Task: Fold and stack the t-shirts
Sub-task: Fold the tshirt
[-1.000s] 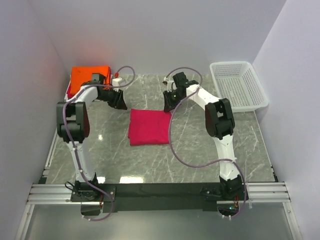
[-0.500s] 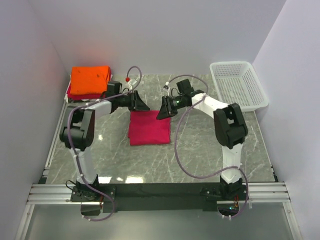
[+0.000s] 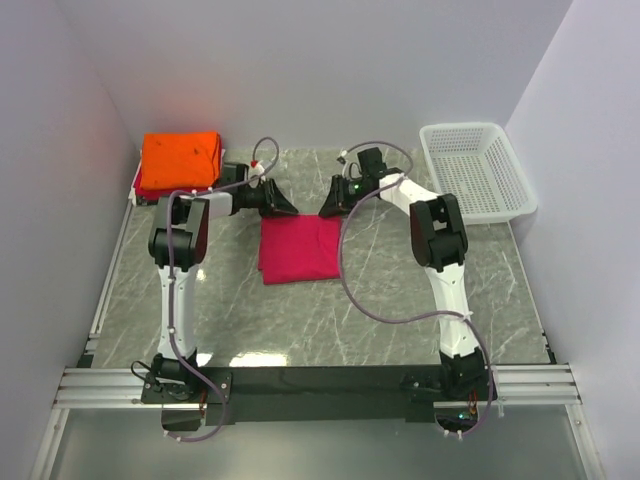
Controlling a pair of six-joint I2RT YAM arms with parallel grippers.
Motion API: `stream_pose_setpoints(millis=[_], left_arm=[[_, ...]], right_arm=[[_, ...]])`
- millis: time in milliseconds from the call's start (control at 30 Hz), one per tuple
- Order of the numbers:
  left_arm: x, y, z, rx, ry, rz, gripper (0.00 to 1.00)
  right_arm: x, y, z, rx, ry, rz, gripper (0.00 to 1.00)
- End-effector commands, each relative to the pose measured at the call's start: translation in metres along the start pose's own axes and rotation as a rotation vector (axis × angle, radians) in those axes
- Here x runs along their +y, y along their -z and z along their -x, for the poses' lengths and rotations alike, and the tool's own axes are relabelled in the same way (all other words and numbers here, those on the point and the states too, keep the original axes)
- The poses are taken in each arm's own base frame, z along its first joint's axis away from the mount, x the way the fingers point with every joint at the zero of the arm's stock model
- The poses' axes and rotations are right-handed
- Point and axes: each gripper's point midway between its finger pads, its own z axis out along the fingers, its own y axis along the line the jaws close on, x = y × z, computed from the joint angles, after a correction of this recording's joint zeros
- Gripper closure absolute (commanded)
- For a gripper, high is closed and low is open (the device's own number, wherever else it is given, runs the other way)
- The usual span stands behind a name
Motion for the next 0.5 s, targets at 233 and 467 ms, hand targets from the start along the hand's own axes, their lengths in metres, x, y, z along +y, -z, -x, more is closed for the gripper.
stream_pose_setpoints(millis=[233,467], left_arm=[[-0.091,0.058,-0.059,0.018,-0.114,-0.135,0.74],[-0.046,0.044,-0.135,0.118,0.078,-0.049,0.75]], right_arm=[[0.114,0.058,-0.062,-0.011,0.070,0.224,0.69],[0.087,0.016,-0.130,0.154,-0.051,0.217,0.69]])
